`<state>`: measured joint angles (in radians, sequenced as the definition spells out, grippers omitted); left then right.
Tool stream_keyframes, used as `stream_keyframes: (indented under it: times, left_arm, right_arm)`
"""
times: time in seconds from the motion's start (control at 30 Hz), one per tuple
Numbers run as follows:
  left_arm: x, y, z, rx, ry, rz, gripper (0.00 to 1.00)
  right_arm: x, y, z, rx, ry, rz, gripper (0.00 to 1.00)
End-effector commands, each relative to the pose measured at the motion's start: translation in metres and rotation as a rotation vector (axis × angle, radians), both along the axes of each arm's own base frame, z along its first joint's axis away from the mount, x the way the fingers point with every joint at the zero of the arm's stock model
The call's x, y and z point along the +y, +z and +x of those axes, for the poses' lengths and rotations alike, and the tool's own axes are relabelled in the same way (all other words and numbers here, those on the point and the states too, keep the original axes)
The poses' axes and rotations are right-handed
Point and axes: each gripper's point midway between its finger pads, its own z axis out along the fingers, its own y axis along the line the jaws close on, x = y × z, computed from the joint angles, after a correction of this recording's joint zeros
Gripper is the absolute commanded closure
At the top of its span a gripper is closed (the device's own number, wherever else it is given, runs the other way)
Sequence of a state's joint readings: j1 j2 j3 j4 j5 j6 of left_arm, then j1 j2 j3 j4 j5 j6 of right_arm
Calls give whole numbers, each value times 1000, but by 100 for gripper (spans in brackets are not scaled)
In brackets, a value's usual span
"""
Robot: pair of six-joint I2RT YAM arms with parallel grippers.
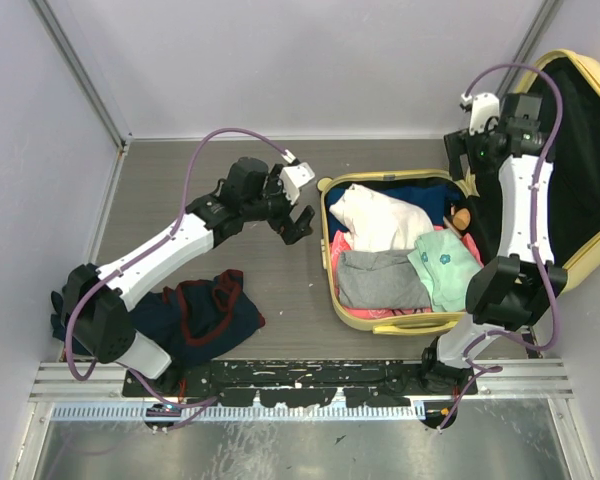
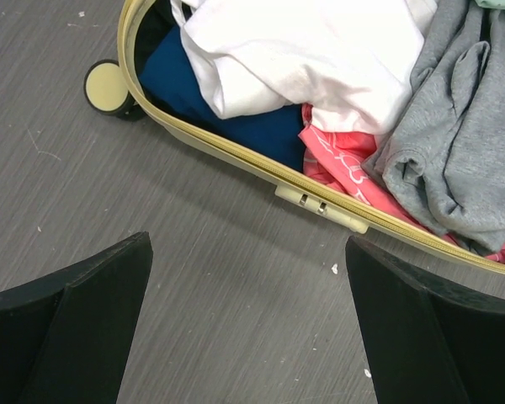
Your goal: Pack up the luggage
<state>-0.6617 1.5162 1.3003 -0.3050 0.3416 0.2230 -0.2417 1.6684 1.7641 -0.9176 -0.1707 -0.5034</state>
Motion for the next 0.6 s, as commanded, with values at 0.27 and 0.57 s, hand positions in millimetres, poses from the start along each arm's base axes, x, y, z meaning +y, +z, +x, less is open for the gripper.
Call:
stream_keyframes:
  times: [0.27, 0.57]
  left_arm:
    - [12, 34, 6, -44, 61, -78, 2]
    - [13, 46, 11, -37, 107, -127, 2]
  right_arm:
    - [-1, 190, -43, -348, 25, -239, 4]
    - [-73, 276, -60, -474, -208, -726, 4]
